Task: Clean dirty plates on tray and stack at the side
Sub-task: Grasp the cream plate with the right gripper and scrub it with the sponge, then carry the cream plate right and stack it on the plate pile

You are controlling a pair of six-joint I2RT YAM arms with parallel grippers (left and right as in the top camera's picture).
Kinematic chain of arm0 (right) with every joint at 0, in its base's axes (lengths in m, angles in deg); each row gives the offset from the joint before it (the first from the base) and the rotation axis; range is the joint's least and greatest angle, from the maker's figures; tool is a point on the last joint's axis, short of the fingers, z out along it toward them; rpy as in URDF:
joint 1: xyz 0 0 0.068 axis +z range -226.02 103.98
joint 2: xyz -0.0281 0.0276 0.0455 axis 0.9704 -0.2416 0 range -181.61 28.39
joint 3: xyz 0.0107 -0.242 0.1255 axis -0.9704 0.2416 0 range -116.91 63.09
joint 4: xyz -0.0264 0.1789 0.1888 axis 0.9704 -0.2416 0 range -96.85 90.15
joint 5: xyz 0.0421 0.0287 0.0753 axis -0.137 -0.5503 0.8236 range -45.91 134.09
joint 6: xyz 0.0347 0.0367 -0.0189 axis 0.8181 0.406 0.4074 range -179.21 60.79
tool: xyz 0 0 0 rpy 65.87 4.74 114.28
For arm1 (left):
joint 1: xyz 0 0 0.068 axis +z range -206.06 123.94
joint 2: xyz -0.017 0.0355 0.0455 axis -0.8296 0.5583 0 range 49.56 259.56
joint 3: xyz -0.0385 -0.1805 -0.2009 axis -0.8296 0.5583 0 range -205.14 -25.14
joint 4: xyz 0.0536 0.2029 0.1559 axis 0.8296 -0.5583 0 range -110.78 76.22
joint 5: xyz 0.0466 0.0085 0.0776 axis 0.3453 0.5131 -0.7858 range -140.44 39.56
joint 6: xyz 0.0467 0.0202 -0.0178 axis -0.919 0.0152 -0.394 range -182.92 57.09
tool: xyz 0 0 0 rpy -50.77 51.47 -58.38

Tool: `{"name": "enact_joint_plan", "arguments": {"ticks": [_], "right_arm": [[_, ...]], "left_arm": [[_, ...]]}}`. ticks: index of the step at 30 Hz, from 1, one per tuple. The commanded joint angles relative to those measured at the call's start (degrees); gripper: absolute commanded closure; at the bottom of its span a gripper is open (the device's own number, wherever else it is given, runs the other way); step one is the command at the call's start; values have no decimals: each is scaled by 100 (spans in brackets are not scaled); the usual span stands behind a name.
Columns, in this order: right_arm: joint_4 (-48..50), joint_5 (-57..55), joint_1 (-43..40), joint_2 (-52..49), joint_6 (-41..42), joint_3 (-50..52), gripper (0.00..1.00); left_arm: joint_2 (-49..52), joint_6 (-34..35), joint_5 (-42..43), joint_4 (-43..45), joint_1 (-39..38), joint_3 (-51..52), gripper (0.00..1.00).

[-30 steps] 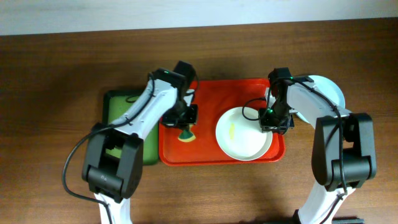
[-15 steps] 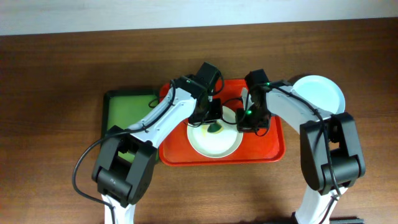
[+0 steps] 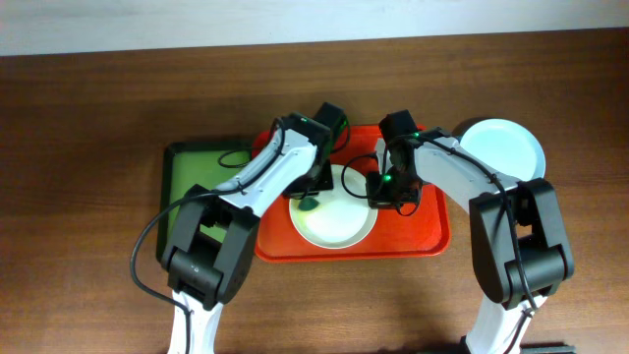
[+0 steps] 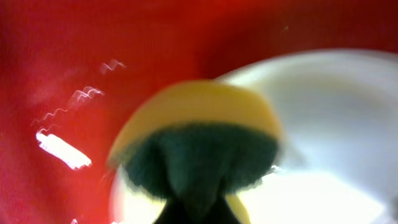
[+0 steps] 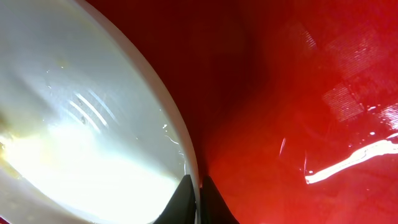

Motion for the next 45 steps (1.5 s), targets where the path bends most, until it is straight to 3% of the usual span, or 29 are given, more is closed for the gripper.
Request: {"name": "enact_joint_plan", "arguments": {"ticks": [1, 4, 6, 9, 12, 16, 18, 21, 24, 28, 32, 35, 37, 39, 41, 42, 43, 45], "right_arm": [[-28, -498, -28, -127, 50, 114, 95], [-31, -498, -28, -127, 52, 114, 96], [-31, -498, -28, -127, 50, 114, 95], [-13, -498, -28, -127, 50, 114, 96], [-7, -501, -28, -127, 48, 114, 96], [-339, -817, -20, 17, -149, -205, 96], [-931, -1576, 122, 299, -170, -750, 96], [-2184, -3235, 1027, 671, -162, -2166, 96], [-3357, -6188, 2494, 671, 157, -3348, 96], [-4057, -9405, 3842, 673, 125, -3473, 96], [-4063, -10292, 4236, 673, -625, -3473, 94], [-4061, -9807, 4183, 673, -542, -3471, 96], [-3952, -8148, 3646, 645, 249, -3368, 96], [-3285, -6129, 2450, 608, 17, -2944, 96], [-2822, -2494, 850, 608, -1572, -2809, 96], [-2684, -977, -13, 608, -1803, -2809, 96], [-2643, -131, -833, 608, -1803, -2791, 96], [-2483, 20, -1980, 608, -1803, -2653, 96]], "left_arm": [[168, 11, 1827, 717, 20, 7, 100], [461, -435, 1661, 848, 22, 37, 100], [601, -573, -197, 116, 37, 37, 100], [592, -385, -1762, -573, 48, 35, 100], [586, -308, -2011, -748, 50, -55, 100], [376, -70, -2015, -1829, 365, -1403, 100], [116, -70, -2006, -2017, 789, -1537, 100], [-59, -74, -1814, -2391, 1731, -1519, 100], [-59, -74, -1668, -2721, 2398, -1504, 100], [-59, -72, -1663, -2640, 2546, -1220, 100], [-59, -72, -1663, -2583, 2546, -1040, 100], [-59, -74, -1665, -2579, 2546, -1040, 100], [-59, -74, -1665, -2581, 2549, -1040, 100], [-59, -76, -1665, -2594, 2549, -1040, 100], [-59, -76, -1665, -2621, 2551, -1040, 100], [-59, -79, -1665, -2623, 2551, -1040, 100], [-59, -94, -1665, -2623, 2551, -1040, 100], [-59, -94, -1659, -2621, 2551, -1040, 100]]}}
